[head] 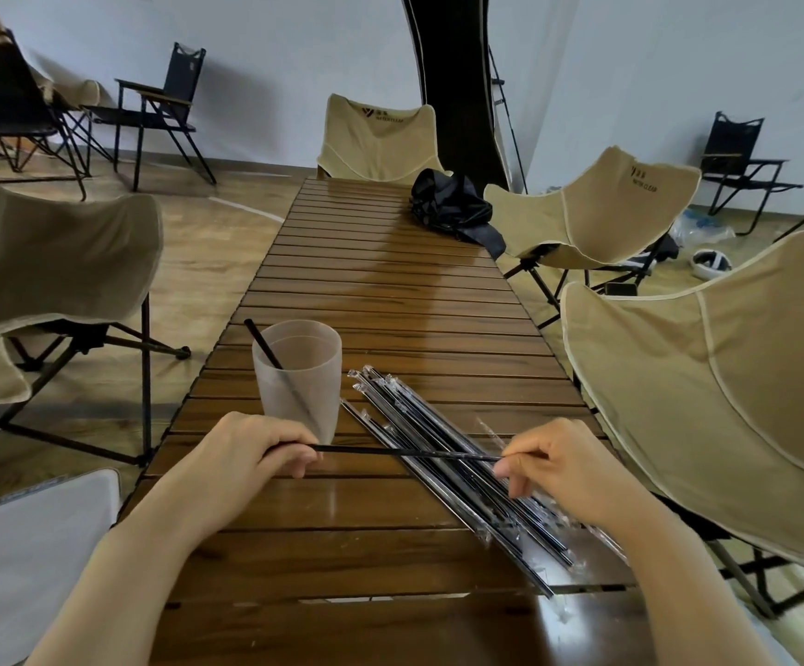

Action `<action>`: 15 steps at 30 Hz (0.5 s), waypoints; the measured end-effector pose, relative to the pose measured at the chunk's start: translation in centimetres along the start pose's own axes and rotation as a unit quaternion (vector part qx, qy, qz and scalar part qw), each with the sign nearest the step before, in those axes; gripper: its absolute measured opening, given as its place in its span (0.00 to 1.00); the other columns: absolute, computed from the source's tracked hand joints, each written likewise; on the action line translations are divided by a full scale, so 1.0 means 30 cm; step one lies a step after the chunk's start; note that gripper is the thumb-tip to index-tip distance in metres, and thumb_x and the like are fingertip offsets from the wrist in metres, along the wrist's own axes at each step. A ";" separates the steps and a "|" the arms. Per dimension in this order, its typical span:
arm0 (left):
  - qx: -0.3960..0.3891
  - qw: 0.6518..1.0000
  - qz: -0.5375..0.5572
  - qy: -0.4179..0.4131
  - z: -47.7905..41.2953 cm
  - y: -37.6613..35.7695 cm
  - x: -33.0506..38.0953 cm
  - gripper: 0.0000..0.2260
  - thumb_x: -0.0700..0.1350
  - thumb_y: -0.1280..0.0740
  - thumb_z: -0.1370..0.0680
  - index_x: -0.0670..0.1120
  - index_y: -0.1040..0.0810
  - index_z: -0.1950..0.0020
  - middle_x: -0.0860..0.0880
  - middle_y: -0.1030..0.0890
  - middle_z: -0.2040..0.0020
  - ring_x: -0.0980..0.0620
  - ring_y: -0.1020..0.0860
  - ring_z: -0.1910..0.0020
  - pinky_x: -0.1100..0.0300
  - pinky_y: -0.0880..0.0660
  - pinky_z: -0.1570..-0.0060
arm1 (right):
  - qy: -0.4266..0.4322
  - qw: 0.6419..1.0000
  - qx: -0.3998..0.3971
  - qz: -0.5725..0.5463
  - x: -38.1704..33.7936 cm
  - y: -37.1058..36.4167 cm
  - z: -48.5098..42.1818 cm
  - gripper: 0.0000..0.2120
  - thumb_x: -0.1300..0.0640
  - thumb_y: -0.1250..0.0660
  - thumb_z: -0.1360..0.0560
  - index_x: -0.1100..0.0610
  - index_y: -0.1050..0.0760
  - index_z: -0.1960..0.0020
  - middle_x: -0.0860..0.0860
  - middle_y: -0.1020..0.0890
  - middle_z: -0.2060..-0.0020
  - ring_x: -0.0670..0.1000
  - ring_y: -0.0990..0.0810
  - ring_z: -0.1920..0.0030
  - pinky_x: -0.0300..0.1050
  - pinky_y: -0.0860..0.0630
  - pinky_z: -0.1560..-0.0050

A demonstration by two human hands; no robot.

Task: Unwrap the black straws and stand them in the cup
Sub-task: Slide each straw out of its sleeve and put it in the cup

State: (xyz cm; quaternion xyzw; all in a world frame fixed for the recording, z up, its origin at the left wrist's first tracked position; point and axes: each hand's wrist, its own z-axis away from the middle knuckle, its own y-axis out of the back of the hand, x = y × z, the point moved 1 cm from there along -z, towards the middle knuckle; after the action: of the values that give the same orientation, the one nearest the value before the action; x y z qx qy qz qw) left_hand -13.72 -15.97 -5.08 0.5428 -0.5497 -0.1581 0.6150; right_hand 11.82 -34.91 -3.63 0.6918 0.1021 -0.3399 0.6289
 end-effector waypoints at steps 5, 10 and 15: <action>-0.002 1.000 -0.007 -0.004 0.000 -0.008 -0.001 0.11 0.49 0.36 0.22 0.63 0.24 0.61 0.61 0.20 0.65 0.68 0.24 0.54 0.75 0.30 0.56 | -0.017 0.996 0.006 -0.090 0.006 0.005 0.002 0.15 0.58 0.31 0.25 0.44 0.18 0.68 0.46 0.16 0.69 0.43 0.18 0.68 0.28 0.27 0.62; 0.008 1.000 0.016 -0.001 0.003 0.007 -0.005 0.10 0.48 0.36 0.23 0.65 0.25 0.58 0.68 0.21 0.62 0.70 0.23 0.54 0.78 0.30 0.56 | -0.032 0.979 0.008 -0.199 0.019 0.015 -0.002 0.11 0.62 0.32 0.25 0.49 0.15 0.61 0.54 0.15 0.67 0.54 0.16 0.66 0.38 0.21 0.59; 0.024 1.000 -0.002 0.016 0.023 0.030 -0.049 0.10 0.48 0.36 0.22 0.64 0.24 0.58 0.71 0.23 0.58 0.69 0.23 0.54 0.73 0.32 0.58 | -0.065 0.976 0.055 -0.203 0.049 0.035 0.010 0.11 0.63 0.32 0.25 0.52 0.16 0.64 0.54 0.15 0.67 0.53 0.16 0.66 0.39 0.19 0.59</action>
State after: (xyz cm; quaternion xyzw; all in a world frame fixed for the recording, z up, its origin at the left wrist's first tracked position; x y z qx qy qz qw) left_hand -15.18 -14.81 -5.20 0.5609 -0.5425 -0.1371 0.6101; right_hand 13.41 -35.83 -3.66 0.6664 0.1801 -0.5097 0.5134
